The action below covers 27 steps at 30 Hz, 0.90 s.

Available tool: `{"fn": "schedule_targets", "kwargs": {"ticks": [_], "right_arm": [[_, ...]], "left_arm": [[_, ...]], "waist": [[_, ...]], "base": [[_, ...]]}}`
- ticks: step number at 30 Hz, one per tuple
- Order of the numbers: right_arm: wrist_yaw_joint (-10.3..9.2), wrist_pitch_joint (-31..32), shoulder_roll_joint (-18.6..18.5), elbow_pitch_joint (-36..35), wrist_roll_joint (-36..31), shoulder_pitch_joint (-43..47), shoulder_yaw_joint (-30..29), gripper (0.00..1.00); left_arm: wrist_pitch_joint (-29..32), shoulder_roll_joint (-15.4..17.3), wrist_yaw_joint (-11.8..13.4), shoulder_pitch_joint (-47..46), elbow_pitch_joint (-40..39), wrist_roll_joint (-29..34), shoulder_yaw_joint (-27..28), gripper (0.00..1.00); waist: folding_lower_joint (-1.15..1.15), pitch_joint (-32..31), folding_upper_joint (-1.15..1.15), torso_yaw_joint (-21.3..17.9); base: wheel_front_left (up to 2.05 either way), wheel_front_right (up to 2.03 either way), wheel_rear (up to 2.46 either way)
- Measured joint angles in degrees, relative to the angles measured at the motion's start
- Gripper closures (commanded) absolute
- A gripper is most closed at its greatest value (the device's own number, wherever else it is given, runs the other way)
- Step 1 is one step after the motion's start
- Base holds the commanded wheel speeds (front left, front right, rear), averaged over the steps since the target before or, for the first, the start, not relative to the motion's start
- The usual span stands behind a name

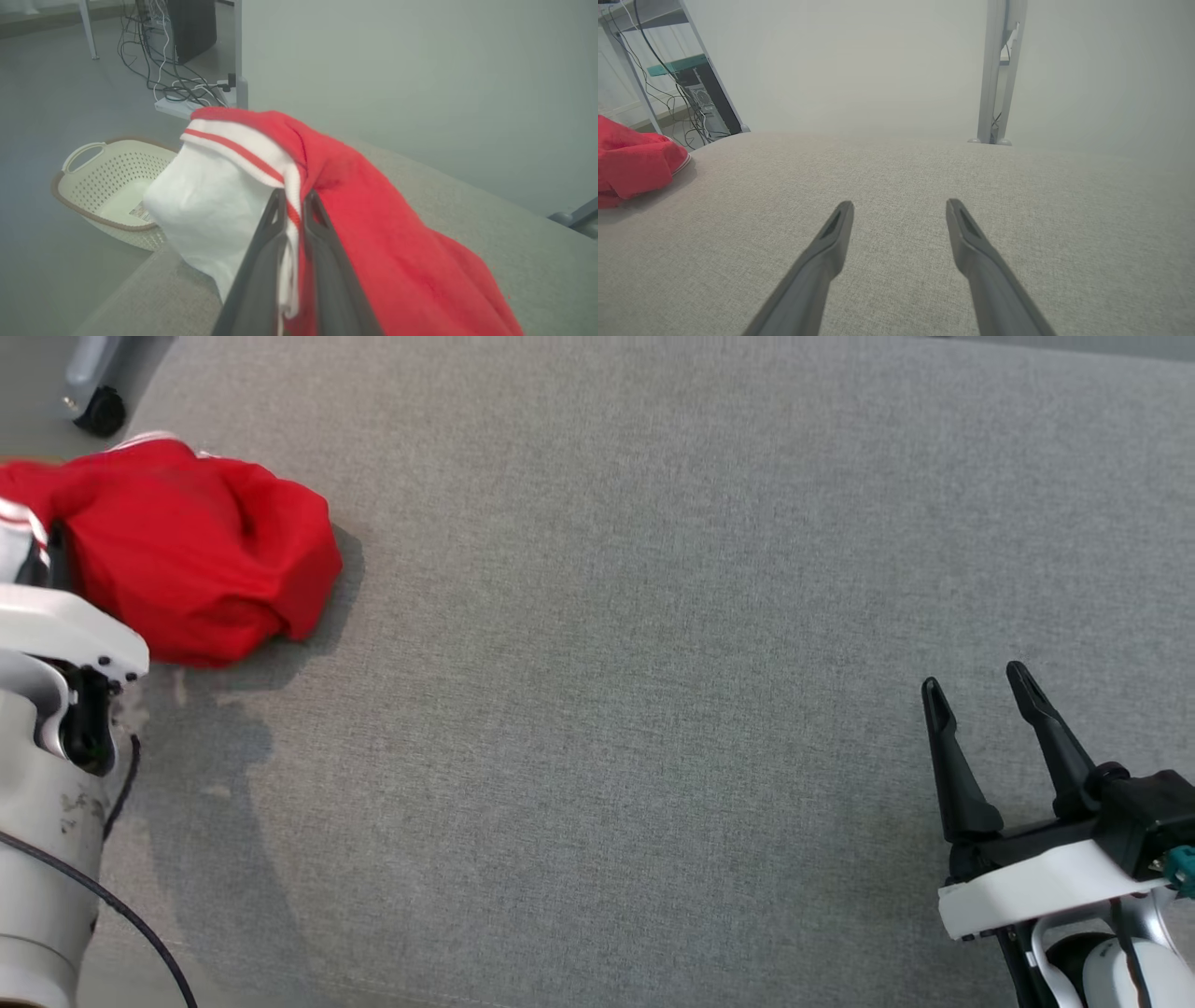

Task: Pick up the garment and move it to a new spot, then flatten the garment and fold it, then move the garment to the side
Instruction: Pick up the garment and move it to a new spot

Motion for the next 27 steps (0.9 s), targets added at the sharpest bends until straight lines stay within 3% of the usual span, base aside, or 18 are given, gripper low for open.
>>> {"fn": "schedule_targets", "kwargs": {"ticks": [4,7,8,15,17,22,23,25,27], "right_arm": [[0.0,-1.21,0.75,1.33,0.22,-0.05,-0.08,0.0],[0.0,-2.66,1.43,2.64,0.64,-0.01,-0.49,0.0],[0.0,-2.66,1.43,2.64,0.64,-0.01,-0.49,0.0],[0.0,-4.9,2.13,5.09,1.64,0.47,-0.73,0.0],[0.0,-5.65,2.38,5.94,2.07,0.61,-0.82,0.0],[0.0,-6.95,2.48,7.12,3.24,0.65,-0.97,0.0],[0.0,-7.7,2.5,7.75,4.15,0.53,-0.94,0.0],[0.0,-9.09,2.54,9.27,5.2,-0.48,-0.74,0.0],[0.0,-9.42,2.52,9.7,5.44,-0.75,-0.63,0.0]], "left_arm": [[-0.58,0.86,0.74,0.12,-4.7,2.08,0.03,1.0],[-0.75,1.91,3.47,3.94,-17.85,6.23,2.36,1.0],[-0.75,1.91,3.47,3.94,-17.85,6.23,2.36,1.0],[-0.74,-0.25,7.21,17.52,-39.49,12.93,2.26,1.0],[1.44,-0.86,8.75,23.82,-49.69,14.72,-0.63,1.0],[6.27,-1.4,10.71,29.72,-61.28,17.24,-5.23,1.0],[8.87,-2.34,11.02,31.66,-65.84,17.75,-7.71,1.0],[12.22,-4.0,9.81,31.95,-67.17,18.59,-12.85,1.0],[12.74,-5.16,9.03,31.31,-66.4,19.09,-15.04,1.0]], "waist": [[0.0,-1.81,0.0,-0.17],[0.0,-3.92,0.0,-1.02],[0.0,-3.92,0.0,-1.02],[0.0,-6.58,0.0,-4.21],[0.0,-7.53,0.0,-6.52],[0.0,-8.0,0.0,-9.84],[0.0,-8.0,0.0,-12.08],[0.0,-7.31,0.0,-17.13],[0.0,-6.9,0.0,-19.05]], "base": [[0.0,0.0,0.0],[0.0,0.0,0.0],[0.0,0.0,0.0],[0.0,0.0,0.0],[0.0,0.0,0.0],[0.0,0.0,0.0],[0.0,0.0,0.0],[0.0,0.0,0.0],[0.0,0.0,0.0]]}}
